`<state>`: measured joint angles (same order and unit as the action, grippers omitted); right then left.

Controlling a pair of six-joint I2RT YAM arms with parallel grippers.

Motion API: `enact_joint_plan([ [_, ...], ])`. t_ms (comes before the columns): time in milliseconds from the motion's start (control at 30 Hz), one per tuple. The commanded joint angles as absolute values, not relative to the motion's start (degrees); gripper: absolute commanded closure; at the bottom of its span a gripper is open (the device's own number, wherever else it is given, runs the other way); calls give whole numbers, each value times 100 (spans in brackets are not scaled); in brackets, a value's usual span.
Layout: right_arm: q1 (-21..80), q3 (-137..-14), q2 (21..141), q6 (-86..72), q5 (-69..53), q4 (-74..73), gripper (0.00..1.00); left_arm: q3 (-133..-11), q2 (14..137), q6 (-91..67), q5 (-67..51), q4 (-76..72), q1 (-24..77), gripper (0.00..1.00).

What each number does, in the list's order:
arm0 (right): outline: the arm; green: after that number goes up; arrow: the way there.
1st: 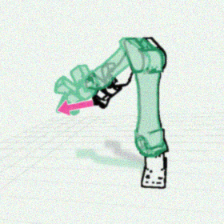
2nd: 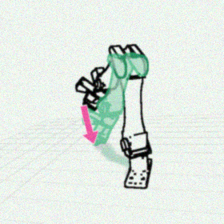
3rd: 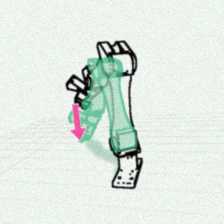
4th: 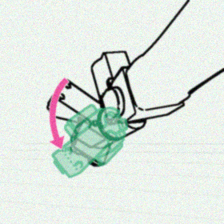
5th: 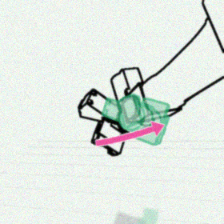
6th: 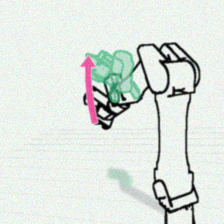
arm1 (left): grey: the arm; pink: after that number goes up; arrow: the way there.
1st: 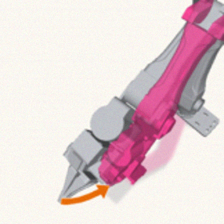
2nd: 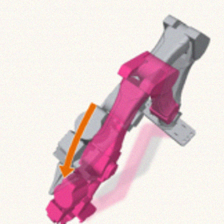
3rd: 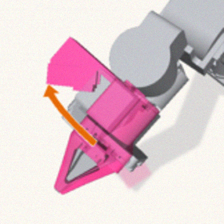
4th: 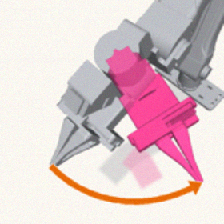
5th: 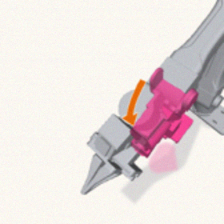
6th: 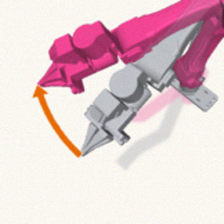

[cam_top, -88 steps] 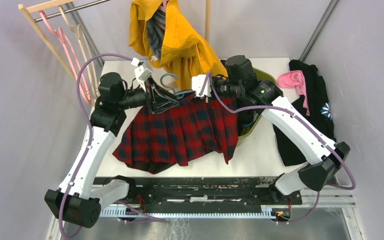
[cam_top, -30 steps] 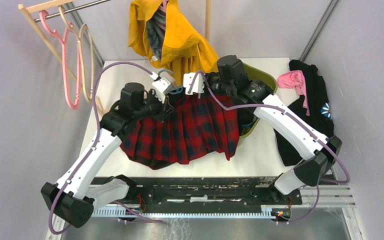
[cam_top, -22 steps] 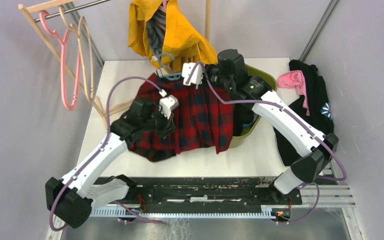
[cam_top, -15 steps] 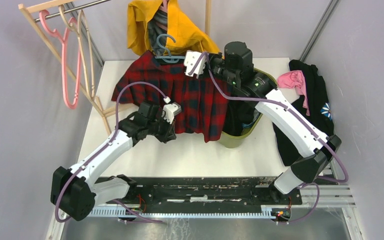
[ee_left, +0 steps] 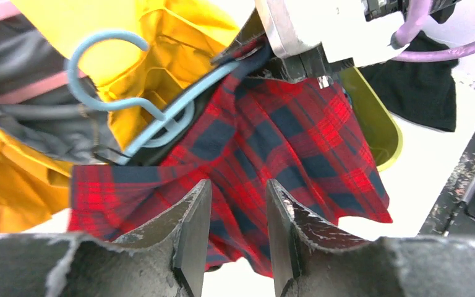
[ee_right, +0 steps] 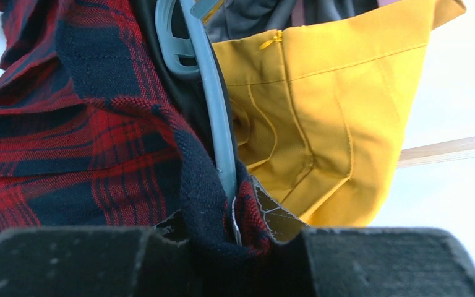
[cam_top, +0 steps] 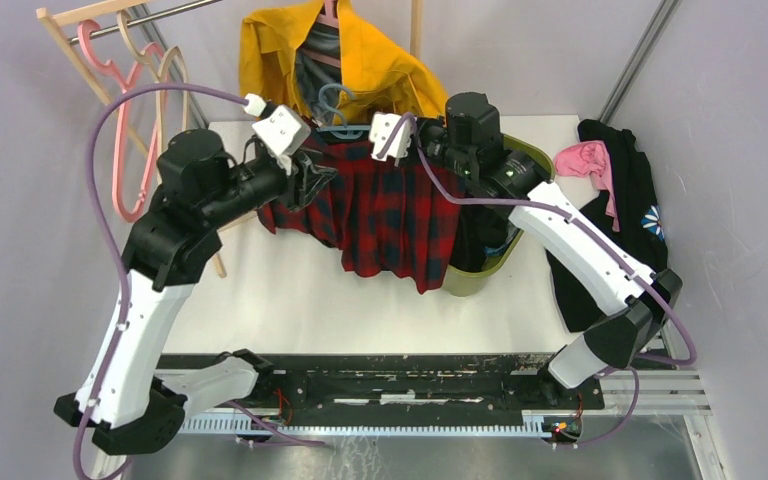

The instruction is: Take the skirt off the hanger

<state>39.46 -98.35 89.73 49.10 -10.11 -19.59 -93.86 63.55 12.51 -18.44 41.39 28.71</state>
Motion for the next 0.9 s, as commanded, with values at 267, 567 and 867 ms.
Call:
enact_joint_plan([
  [267, 3927, -9559, 8000, 4737, -1902, -1858, 99, -8571, 6503, 2350, -1521, 2741, 2835, 53],
  [567, 3936, -9434, 7613, 4772, -2112, -2350, 99, -8782, 6962, 2606, -1989, 2395, 2600, 53],
  [867, 3934, -9295, 7653, 4865, -2014, -2447, 99, -9319, 6824, 2380, -2922, 2859, 2598, 53],
])
